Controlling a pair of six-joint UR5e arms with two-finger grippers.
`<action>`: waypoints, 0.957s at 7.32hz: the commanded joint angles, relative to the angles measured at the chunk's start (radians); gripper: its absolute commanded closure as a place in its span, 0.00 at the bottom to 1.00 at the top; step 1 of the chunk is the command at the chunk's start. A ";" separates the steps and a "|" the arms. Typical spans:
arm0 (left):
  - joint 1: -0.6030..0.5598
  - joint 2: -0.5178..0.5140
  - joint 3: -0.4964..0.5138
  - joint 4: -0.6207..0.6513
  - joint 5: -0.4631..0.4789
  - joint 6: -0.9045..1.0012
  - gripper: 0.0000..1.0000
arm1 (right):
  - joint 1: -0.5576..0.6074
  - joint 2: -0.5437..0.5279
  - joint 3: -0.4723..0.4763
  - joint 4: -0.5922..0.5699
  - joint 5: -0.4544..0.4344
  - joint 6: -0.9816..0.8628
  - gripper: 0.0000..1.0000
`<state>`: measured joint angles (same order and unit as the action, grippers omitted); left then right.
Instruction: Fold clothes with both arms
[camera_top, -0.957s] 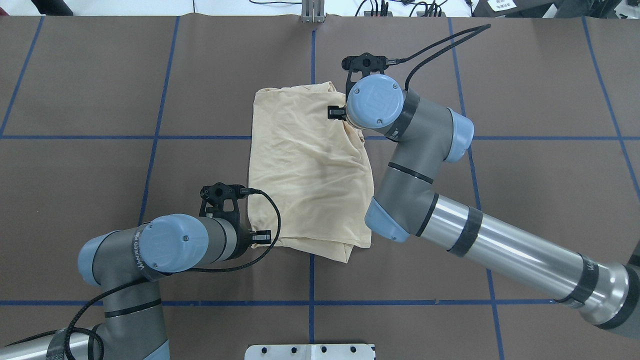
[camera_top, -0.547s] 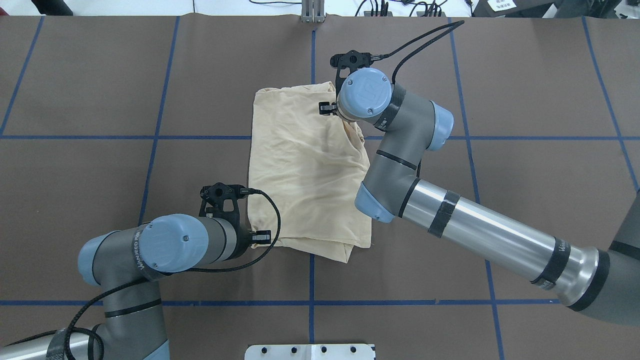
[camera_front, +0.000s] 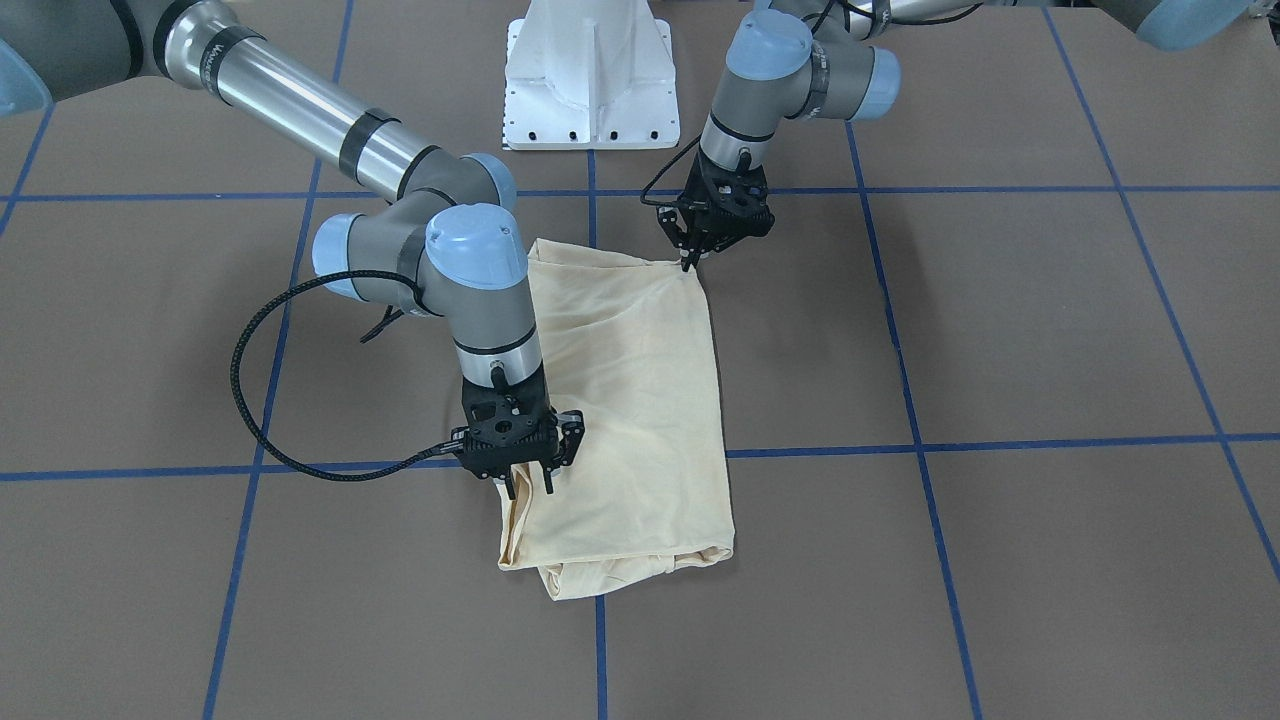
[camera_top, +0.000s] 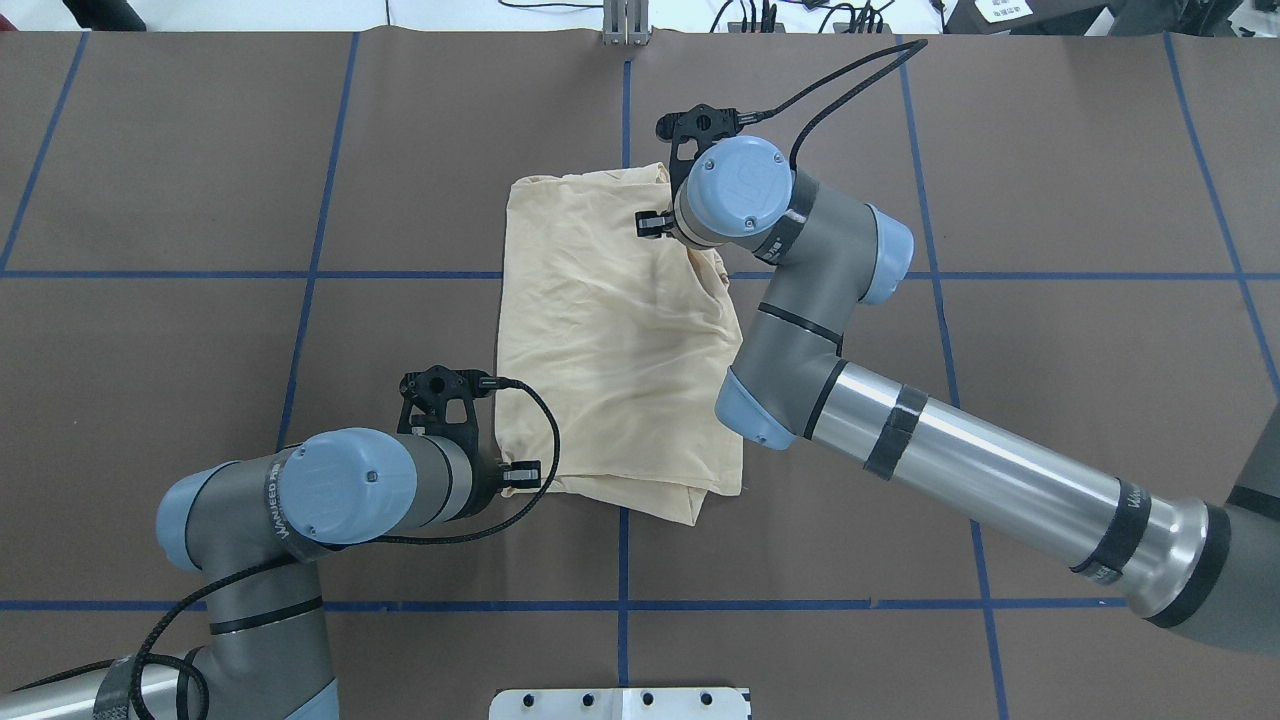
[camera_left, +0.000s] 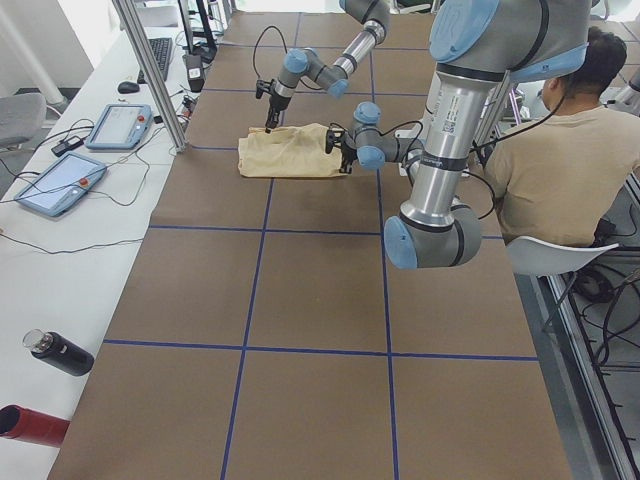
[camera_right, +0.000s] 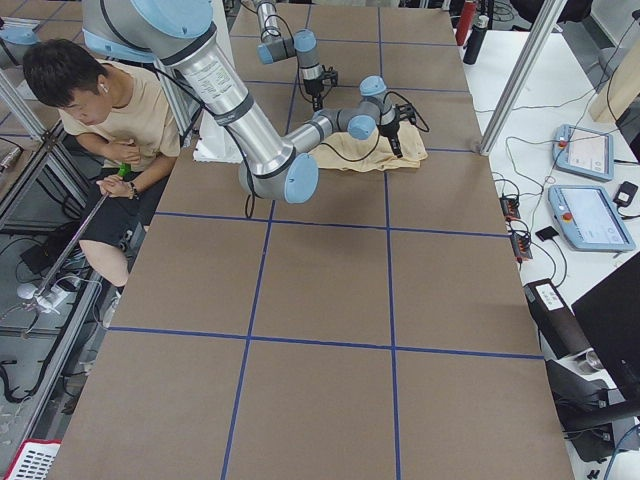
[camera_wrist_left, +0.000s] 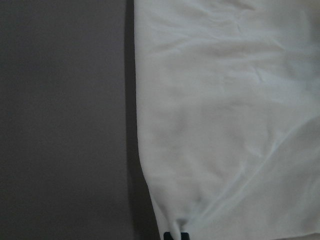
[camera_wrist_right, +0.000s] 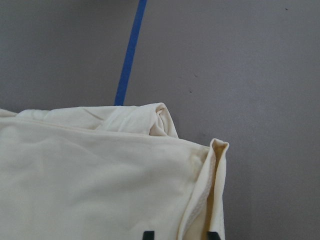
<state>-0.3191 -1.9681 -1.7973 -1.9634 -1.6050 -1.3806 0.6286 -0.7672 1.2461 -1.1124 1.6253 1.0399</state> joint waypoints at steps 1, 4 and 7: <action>0.000 -0.001 0.002 -0.002 0.000 0.000 1.00 | -0.006 -0.046 0.049 -0.001 0.018 -0.053 0.60; 0.000 0.000 0.002 -0.003 0.000 0.002 1.00 | -0.007 -0.035 0.027 -0.001 0.019 -0.124 0.60; 0.000 0.000 0.002 -0.005 -0.001 0.002 1.00 | -0.023 -0.043 0.023 -0.001 0.016 -0.150 0.72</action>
<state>-0.3191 -1.9686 -1.7948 -1.9675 -1.6059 -1.3791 0.6116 -0.8067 1.2697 -1.1137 1.6430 0.9050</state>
